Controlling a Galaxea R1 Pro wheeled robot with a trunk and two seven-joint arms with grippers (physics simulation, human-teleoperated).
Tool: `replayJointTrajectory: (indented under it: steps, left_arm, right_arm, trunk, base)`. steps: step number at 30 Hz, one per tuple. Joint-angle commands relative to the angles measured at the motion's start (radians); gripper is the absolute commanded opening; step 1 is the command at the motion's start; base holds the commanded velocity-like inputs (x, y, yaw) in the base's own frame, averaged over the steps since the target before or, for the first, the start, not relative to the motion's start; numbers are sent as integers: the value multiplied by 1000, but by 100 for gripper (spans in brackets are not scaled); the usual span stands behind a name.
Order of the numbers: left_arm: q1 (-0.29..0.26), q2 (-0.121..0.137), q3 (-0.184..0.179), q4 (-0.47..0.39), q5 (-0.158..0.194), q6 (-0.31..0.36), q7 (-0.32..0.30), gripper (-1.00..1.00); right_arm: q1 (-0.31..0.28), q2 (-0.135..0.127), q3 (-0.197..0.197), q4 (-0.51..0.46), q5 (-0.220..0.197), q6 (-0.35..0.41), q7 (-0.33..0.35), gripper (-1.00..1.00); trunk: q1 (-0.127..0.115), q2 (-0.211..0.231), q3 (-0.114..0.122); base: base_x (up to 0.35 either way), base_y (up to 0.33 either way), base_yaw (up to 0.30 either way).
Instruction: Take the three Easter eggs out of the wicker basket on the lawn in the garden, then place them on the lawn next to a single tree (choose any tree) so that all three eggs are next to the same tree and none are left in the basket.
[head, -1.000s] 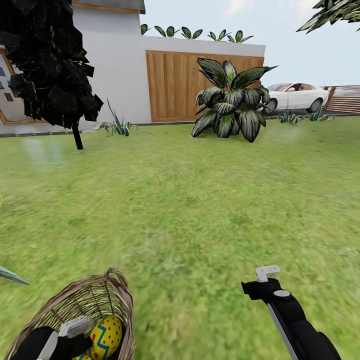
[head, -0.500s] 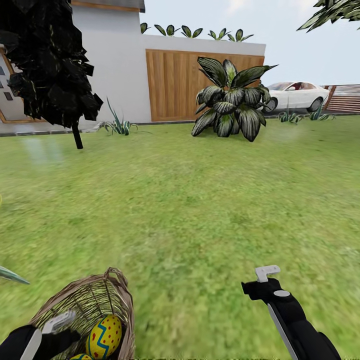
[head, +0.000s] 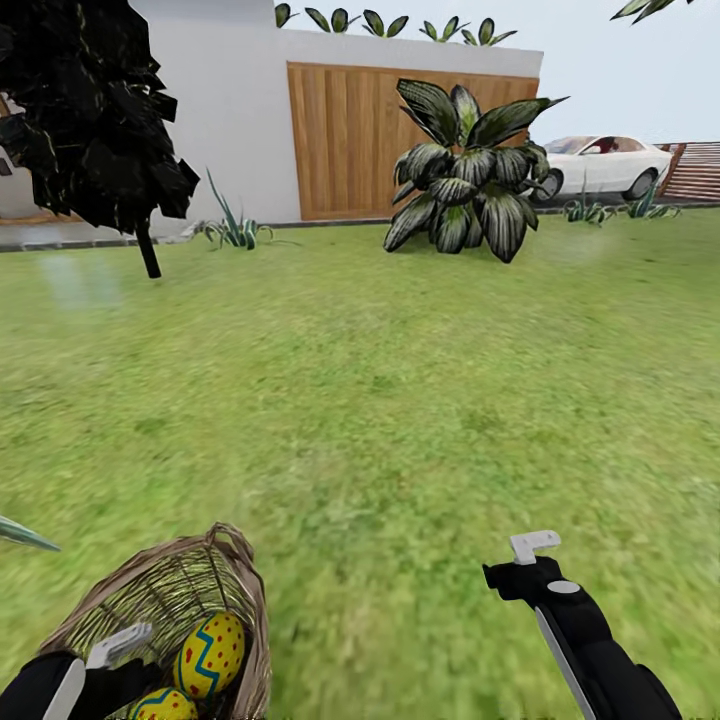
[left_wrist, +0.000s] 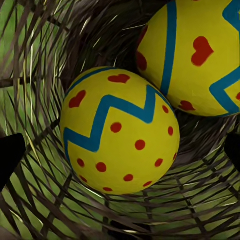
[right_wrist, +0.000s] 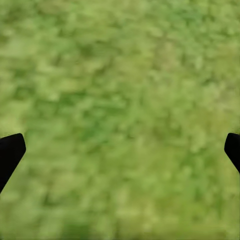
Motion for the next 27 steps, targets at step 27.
replayJointTrajectory:
  steps: [27]
  left_arm:
    - [0,-4,-1,-1,2,5,-6,100]
  right_arm:
    - [-1,-2,2,24,1,6,0,100]
  trunk:
    - [12,-7,-105]
  base:
    - [0,0,0]
